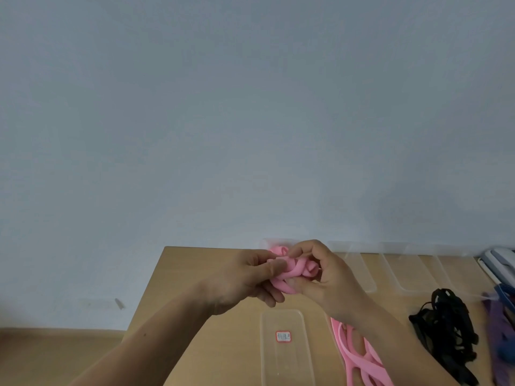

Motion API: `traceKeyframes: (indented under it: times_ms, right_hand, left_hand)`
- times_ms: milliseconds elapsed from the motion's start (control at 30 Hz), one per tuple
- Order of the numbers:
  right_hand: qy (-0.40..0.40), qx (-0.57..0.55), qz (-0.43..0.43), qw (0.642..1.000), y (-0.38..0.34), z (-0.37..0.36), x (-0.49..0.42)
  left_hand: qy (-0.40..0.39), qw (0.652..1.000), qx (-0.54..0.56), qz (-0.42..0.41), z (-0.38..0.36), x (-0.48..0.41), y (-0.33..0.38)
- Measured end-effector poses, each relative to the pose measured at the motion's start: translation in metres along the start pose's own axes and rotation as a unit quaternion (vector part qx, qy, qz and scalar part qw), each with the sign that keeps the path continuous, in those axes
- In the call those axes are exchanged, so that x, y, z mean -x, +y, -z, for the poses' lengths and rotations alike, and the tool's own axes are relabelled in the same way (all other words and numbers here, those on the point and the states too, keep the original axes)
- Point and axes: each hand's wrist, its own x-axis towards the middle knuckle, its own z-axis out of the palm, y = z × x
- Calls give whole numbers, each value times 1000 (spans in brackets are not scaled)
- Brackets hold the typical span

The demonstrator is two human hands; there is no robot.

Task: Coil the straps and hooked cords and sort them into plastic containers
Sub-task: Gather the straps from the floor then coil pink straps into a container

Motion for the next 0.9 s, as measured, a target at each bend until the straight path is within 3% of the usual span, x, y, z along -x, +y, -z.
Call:
traceKeyframes:
  times_ms: [100, 167, 333, 500, 733, 900]
  right_hand:
    - [-67, -89, -53, 992, -1, 11, 2]
    - [-79, -92, -87, 989, -2, 12, 1]
    - [32, -20, -89, 995, 2, 2, -4]
    - [69, -5, -109, 992, 7, -1, -9]
    - [68, -17, -153, 986, 15, -19, -15]
    - [44, 31, -167, 984, 19, -33, -22]
  left_hand:
    - [24, 999, -22, -13, -1, -1, -4]
    - [63, 997, -37, -23, 1, -3, -9]
    - [87, 991, -69, -80, 1, -7, -19]
    - [135, 981, -77, -113, 2, -12, -28]
    - [219, 927, -258, -161, 5, -15, -47]
    - [230, 909, -298, -178, 15, -15, -61]
